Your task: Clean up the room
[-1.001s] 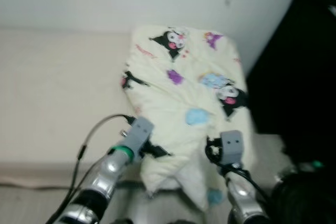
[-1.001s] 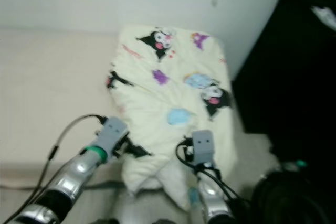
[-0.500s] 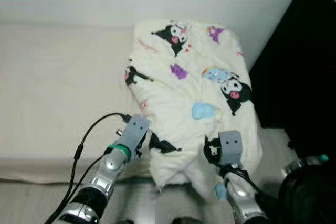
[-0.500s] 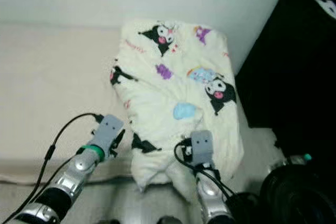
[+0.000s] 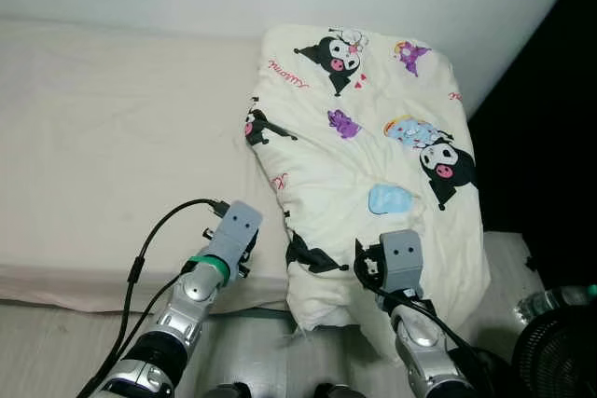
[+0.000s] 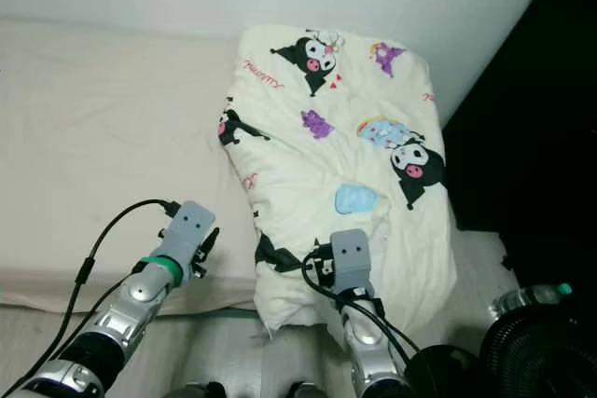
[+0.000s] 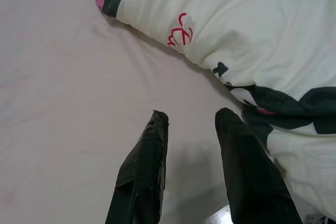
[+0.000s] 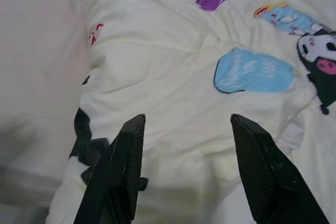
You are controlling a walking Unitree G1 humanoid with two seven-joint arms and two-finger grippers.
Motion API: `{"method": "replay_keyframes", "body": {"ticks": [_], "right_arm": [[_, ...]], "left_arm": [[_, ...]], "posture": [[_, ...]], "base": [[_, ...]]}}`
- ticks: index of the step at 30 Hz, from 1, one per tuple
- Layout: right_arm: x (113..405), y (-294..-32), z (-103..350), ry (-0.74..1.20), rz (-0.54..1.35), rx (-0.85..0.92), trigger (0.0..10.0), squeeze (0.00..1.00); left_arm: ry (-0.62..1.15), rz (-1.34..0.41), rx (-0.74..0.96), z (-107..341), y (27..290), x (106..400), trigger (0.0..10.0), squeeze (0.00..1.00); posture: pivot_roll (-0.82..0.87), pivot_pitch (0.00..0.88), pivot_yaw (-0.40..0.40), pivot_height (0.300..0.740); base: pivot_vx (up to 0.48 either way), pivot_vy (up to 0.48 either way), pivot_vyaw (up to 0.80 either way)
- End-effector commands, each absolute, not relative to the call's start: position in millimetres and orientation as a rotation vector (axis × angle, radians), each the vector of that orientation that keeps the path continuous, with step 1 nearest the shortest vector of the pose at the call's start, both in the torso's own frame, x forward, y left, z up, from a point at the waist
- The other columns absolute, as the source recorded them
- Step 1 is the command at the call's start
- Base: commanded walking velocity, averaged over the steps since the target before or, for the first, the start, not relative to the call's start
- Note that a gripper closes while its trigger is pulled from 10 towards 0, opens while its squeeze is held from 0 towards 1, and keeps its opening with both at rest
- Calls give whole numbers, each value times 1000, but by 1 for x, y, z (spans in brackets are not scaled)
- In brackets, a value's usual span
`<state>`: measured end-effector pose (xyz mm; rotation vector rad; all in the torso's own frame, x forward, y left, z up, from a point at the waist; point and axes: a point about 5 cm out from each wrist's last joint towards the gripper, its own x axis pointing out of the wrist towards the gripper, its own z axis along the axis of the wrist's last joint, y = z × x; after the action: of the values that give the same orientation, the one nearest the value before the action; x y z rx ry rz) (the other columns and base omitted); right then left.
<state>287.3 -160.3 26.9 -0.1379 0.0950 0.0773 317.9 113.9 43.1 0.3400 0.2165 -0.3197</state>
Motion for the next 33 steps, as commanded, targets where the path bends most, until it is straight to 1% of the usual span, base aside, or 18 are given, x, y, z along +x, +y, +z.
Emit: {"method": "replay_keyframes", "body": {"ticks": [1,4,7,8,9,11,16,19,27,33], "right_arm": [[285,-162,27,86,70,-166,10000,0],[289,-162,36,42,53,-170,10000,0],[311,-166,87,-161,-7,-103,10000,0],[311,-166,87,-161,-7,-103,10000,0],[315,-168,99,-203,-16,-93,10000,0],[317,-170,105,-224,-19,-86,10000,0],[318,-173,107,-226,-29,-65,10000,0],[314,-171,97,-183,-41,-23,10000,0],[308,-170,93,-148,-32,-14,10000,0],[308,-172,93,-144,-33,-15,10000,0]], "left_arm": [[225,-320,322,38,116,313,10000,0],[223,-308,312,39,118,313,10000,0],[192,-287,297,45,122,315,10000,0],[192,-287,297,45,122,315,10000,0],[168,-291,295,50,121,316,10000,0],[143,-298,293,55,120,318,10000,0],[84,-313,285,69,117,321,10000,0],[38,-326,262,81,115,322,10000,0],[27,-335,247,85,109,320,10000,0],[27,-340,244,85,107,319,10000,0]], "posture": [[-66,48,45,740],[-67,52,44,732],[-82,53,48,717],[-82,53,48,717],[-87,56,52,712],[-87,57,53,707],[-81,62,57,697],[-78,72,61,682],[-79,75,60,652],[-81,80,59,642]], "base": [[0,0,0],[0,0,0],[0,0,0],[0,0,0],[0,0,0],[0,0,0],[0,0,0],[0,0,0],[0,0,0],[0,0,0]]}}
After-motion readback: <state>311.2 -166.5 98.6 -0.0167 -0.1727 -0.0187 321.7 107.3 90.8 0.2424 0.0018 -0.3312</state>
